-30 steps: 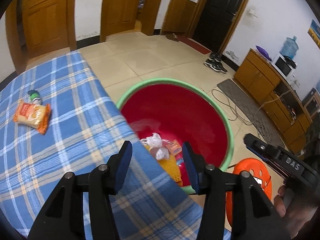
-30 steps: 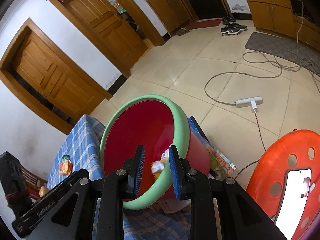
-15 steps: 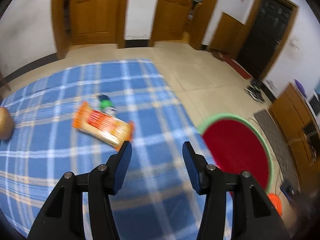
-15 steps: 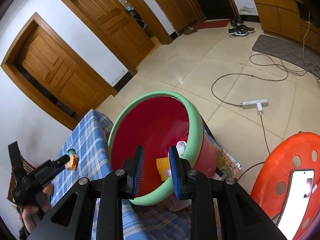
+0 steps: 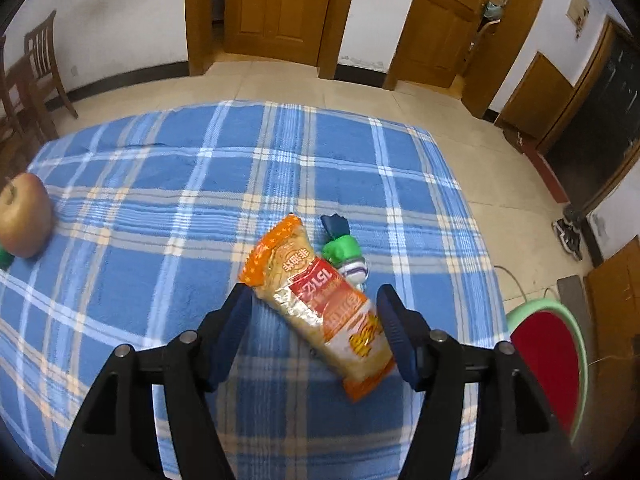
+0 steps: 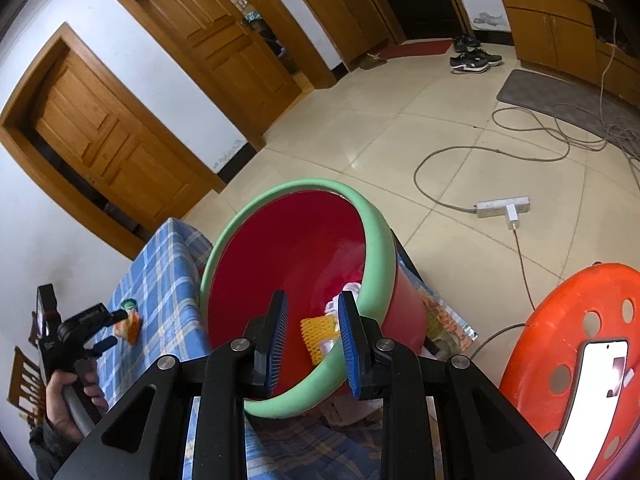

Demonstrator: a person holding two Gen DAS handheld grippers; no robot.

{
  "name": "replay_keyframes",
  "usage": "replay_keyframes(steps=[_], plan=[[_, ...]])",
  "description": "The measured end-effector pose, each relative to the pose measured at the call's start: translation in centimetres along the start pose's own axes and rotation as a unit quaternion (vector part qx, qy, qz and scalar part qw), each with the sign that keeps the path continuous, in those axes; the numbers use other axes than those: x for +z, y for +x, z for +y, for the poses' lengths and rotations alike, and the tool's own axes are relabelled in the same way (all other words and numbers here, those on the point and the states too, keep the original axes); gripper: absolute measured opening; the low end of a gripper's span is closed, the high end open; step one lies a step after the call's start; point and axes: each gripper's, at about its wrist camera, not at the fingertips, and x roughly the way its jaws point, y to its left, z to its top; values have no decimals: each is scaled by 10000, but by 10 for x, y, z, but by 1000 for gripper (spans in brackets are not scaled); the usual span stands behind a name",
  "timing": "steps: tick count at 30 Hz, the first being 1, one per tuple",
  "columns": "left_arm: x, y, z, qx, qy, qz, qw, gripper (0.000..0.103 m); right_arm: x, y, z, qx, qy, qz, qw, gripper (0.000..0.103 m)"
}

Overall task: Collect trash
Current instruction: 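Grasp the orange snack bag with the left tool, then lift the snack bag with the left tool while the right tool moves toward the green toy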

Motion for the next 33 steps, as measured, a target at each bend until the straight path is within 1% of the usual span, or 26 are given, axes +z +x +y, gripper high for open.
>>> replay_keyframes(steps=[3, 5, 7, 8, 10, 16, 22, 26, 31, 33], plan=[[0, 7, 1, -160, -151, 94, 9997, 65, -2, 4, -1, -1, 4, 64, 10000, 27], [-2, 7, -1, -221, -136, 50, 9996, 65, -2, 6, -1, -6, -3, 98, 10000, 27], [-5, 6, -8, -220, 55, 20, 9997, 65, -2, 8, 0, 8, -12, 129, 9999, 27], [-8, 5, -11, -187, 185, -1, 9997, 62, -3, 8, 1, 23, -26, 144, 9999, 27], [-15, 2, -16, -217, 400, -15, 9990, 59, -3, 7, 4, 45, -69, 158, 9998, 27], [-37, -12, -20, -535, 659, 82, 9964, 55, -8, -2, 13, 133, -171, 149, 9997, 27], [-55, -33, -8, -821, 745, 164, 9937, 54, -12, -14, 32, 243, -402, 173, 9987, 27], [-63, -57, 8, -840, 841, 26, 9929, 54, -16, -28, 53, 330, -720, 149, 9967, 27], [-57, -82, 35, -626, 925, -211, 9935, 54, -20, -43, 81, 472, -1054, 206, 9931, 27], [-51, -89, 48, -596, 909, -287, 9937, 54, -21, -48, 99, 578, -1235, 267, 9903, 27]])
